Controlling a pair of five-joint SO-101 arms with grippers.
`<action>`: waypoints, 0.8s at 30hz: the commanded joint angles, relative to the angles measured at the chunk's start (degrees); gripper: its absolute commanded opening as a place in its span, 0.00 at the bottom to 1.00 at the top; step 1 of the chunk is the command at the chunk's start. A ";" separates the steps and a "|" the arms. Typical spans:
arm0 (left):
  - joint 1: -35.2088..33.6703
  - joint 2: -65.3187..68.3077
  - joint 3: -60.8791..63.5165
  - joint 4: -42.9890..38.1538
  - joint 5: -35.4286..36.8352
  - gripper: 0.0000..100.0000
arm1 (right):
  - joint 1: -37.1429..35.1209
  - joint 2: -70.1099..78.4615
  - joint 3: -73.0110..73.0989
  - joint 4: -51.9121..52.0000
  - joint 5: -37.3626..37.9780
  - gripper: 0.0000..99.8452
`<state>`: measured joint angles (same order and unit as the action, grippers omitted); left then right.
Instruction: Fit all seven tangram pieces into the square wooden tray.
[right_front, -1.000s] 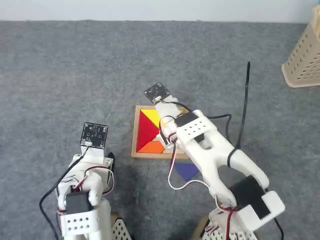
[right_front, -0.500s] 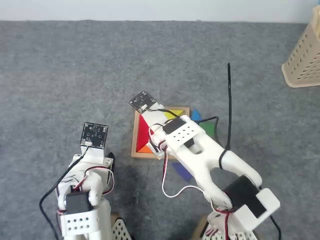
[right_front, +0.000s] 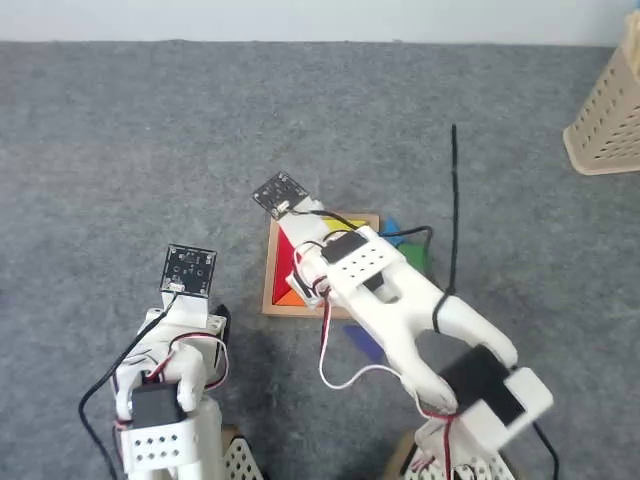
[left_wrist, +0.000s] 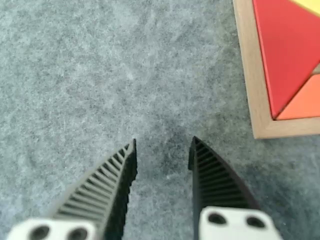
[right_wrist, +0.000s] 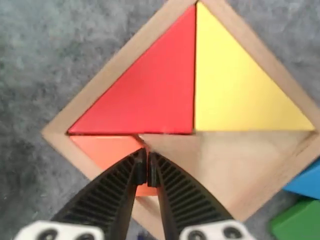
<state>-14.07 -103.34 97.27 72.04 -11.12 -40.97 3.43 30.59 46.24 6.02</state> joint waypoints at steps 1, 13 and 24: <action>0.09 -0.35 -0.66 0.26 -0.26 0.17 | -0.04 -0.40 -4.84 -0.13 0.53 0.01; 0.09 -0.35 -0.66 0.26 -0.26 0.17 | 1.71 -10.77 -4.92 8.31 0.53 0.01; 0.09 -0.35 -0.66 0.26 -0.26 0.17 | 4.70 -2.51 -2.90 2.51 0.97 0.01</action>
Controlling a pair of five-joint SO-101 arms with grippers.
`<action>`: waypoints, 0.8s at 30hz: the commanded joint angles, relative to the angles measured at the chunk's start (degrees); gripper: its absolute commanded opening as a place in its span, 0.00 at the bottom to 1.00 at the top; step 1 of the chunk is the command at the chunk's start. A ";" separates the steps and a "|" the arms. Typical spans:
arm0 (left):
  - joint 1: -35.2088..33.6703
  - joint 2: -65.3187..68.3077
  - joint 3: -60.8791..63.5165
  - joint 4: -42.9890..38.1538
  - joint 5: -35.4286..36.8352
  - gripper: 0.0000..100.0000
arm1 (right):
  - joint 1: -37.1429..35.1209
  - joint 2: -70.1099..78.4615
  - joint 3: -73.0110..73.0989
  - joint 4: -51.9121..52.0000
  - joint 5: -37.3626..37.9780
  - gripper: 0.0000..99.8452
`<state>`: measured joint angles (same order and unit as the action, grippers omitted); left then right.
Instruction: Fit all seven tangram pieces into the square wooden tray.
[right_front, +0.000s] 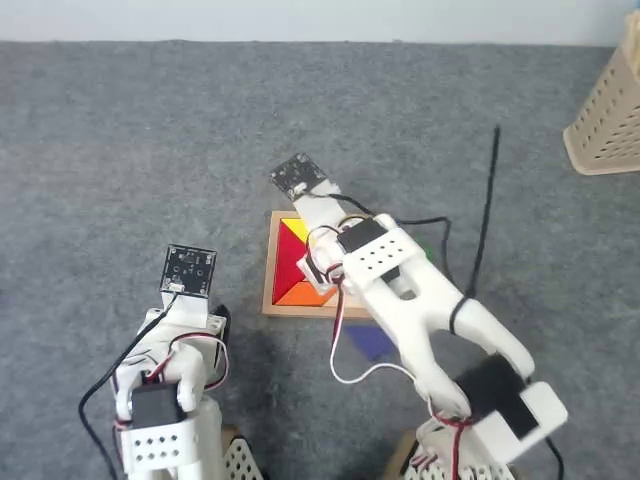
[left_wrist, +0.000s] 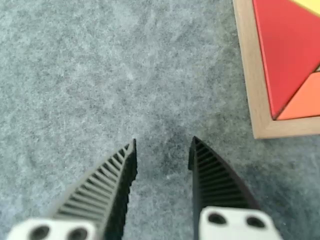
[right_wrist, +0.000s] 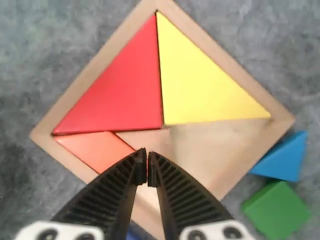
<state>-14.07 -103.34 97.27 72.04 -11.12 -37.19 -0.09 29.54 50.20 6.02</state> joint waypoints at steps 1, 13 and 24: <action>0.09 -0.35 -0.66 0.26 -0.26 0.17 | 0.92 2.15 -2.46 -1.45 0.97 0.01; 0.09 -0.35 -0.66 0.26 -0.26 0.17 | -5.14 6.02 -4.48 -1.36 0.97 0.01; 0.09 -0.35 -0.66 0.26 -0.26 0.17 | -3.91 -0.48 -4.48 1.27 0.79 0.01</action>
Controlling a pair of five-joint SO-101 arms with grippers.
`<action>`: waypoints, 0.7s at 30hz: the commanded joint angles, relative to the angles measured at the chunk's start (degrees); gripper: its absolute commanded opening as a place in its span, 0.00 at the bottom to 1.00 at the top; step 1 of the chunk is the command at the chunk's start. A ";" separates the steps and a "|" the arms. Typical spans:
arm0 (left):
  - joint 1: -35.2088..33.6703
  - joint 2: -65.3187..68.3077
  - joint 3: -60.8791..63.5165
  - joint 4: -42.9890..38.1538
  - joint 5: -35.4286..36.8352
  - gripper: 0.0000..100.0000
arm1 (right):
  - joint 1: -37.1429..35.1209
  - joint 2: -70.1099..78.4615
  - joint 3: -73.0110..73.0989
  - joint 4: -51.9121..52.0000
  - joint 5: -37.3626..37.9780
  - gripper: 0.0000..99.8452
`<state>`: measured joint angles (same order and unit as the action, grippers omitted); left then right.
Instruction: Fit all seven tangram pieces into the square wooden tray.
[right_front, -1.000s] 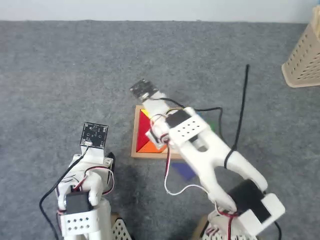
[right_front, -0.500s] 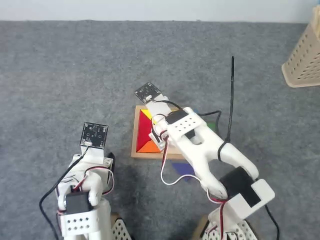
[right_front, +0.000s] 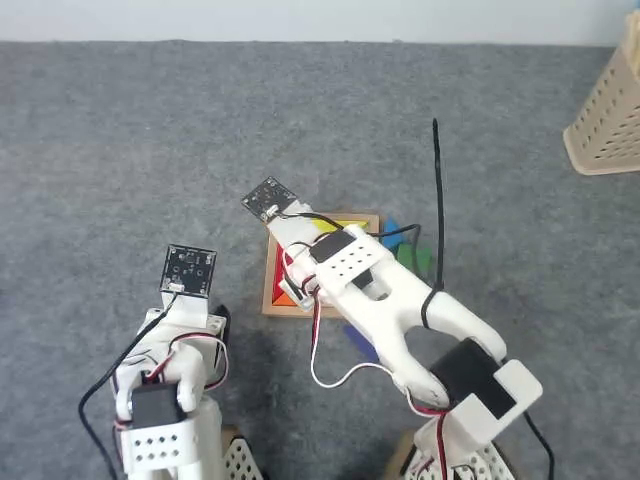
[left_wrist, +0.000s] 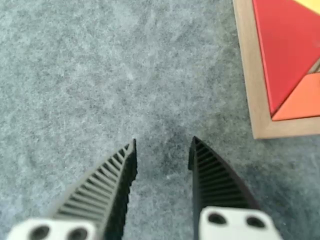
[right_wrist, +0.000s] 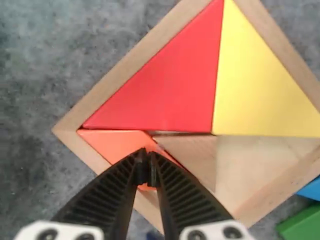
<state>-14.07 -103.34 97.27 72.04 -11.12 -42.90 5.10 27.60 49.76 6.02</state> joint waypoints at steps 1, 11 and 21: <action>0.09 -0.35 -0.66 0.26 -0.26 0.17 | 2.77 -7.52 -2.37 2.24 0.62 0.01; 0.09 -0.35 -0.66 0.26 -0.26 0.17 | 7.96 -5.41 0.88 -3.30 0.97 0.01; 0.09 -0.35 -0.66 0.26 -0.26 0.17 | 5.93 1.27 -2.20 -2.86 0.97 0.01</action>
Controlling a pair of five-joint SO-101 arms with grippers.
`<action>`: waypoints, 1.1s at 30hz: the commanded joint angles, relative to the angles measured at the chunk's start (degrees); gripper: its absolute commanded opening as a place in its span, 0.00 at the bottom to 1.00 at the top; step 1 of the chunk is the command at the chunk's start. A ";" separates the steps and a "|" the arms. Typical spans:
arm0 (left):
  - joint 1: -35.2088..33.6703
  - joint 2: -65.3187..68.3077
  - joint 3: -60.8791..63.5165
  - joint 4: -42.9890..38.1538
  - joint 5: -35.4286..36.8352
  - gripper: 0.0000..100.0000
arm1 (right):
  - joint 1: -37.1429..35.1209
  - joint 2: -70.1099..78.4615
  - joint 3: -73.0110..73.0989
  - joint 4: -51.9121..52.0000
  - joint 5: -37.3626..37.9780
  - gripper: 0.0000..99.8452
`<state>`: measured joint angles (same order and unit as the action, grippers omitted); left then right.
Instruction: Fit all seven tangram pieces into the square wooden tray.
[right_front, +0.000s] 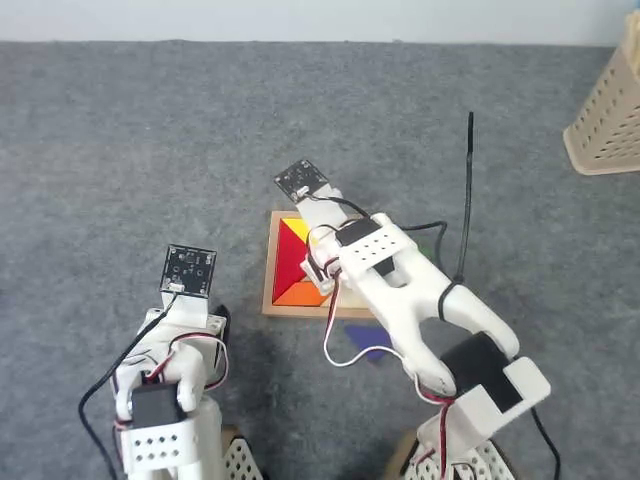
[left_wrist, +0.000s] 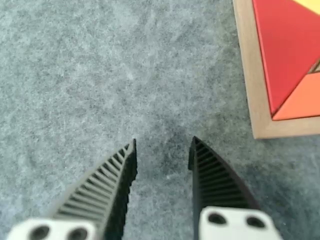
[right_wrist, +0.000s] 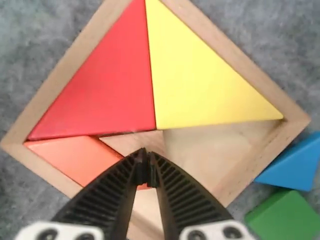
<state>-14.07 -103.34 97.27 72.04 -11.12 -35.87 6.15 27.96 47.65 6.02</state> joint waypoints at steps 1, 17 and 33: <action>0.09 -0.35 -0.66 0.26 -0.26 0.17 | -1.89 0.40 -2.64 -0.75 0.88 0.01; 0.09 -0.35 -0.66 0.26 -0.26 0.17 | -5.93 -5.93 -2.55 1.98 0.62 0.01; 0.09 -0.35 -0.66 0.26 -0.26 0.17 | 9.54 -16.22 -0.53 6.99 0.62 0.01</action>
<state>-14.07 -103.34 97.27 72.04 -11.12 -31.03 -6.24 27.87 55.56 6.02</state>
